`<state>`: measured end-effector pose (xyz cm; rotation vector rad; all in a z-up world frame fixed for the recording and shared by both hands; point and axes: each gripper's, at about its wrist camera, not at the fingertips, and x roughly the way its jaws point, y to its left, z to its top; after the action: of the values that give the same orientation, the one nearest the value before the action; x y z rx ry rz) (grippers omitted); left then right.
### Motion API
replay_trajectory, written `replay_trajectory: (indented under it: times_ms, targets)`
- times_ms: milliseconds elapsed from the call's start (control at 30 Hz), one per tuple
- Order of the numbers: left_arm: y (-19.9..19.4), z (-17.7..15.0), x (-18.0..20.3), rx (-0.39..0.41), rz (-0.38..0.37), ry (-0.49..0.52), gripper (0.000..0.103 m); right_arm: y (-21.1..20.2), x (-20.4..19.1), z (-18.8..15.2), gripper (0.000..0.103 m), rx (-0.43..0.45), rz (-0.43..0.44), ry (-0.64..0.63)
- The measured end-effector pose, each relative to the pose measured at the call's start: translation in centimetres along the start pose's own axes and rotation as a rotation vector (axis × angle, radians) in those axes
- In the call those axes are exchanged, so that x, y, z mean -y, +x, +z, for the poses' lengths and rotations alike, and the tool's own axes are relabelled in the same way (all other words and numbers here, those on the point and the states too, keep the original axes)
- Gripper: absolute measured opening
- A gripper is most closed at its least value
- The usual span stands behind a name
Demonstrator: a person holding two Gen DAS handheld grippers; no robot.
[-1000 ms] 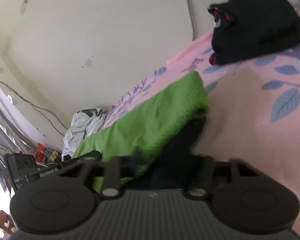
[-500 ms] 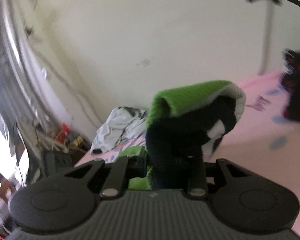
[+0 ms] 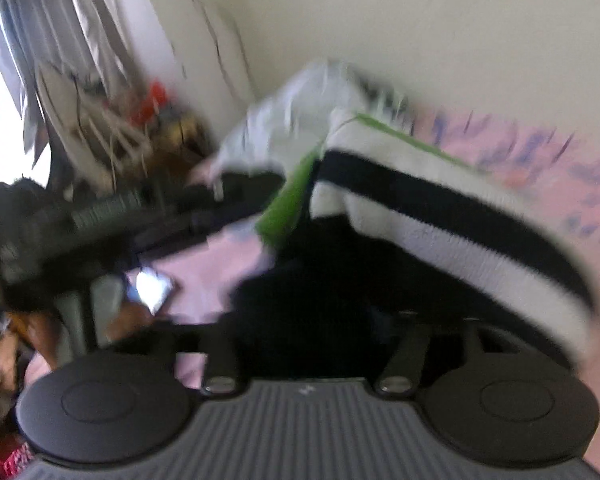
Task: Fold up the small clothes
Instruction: 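Grasp the folded black sweater with the right gripper and lift it, then lower the striped sweater onto the green garment with the right gripper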
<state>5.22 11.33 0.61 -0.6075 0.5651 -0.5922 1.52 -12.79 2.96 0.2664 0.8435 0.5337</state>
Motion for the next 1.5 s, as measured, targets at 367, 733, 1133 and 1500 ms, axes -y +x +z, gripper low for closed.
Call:
replay_trajectory:
  times_ms: [367, 733, 1133, 1500]
  targets:
    - [-1.0, -0.3, 0.5, 0.05, -0.007, 0.027, 0.061, -9.7, 1.0, -1.7, 0.067, 0.158, 0.186, -0.04]
    - [-0.5, -0.6, 0.9, 0.039, 0.039, 0.06, 0.073, -4.1, 5.3, -0.8, 0.023, 0.083, 0.074, 0.098]
    - [-0.6, -0.8, 1.1, 0.027, 0.003, 0.076, 0.076, -7.1, 4.9, -2.4, 0.038, 0.188, 0.102, 0.084]
    - [0.9, -2.1, 3.1, -0.033, 0.046, 0.199, 0.073, -6.5, 5.1, 2.8, 0.032, 0.223, -0.033, 0.03]
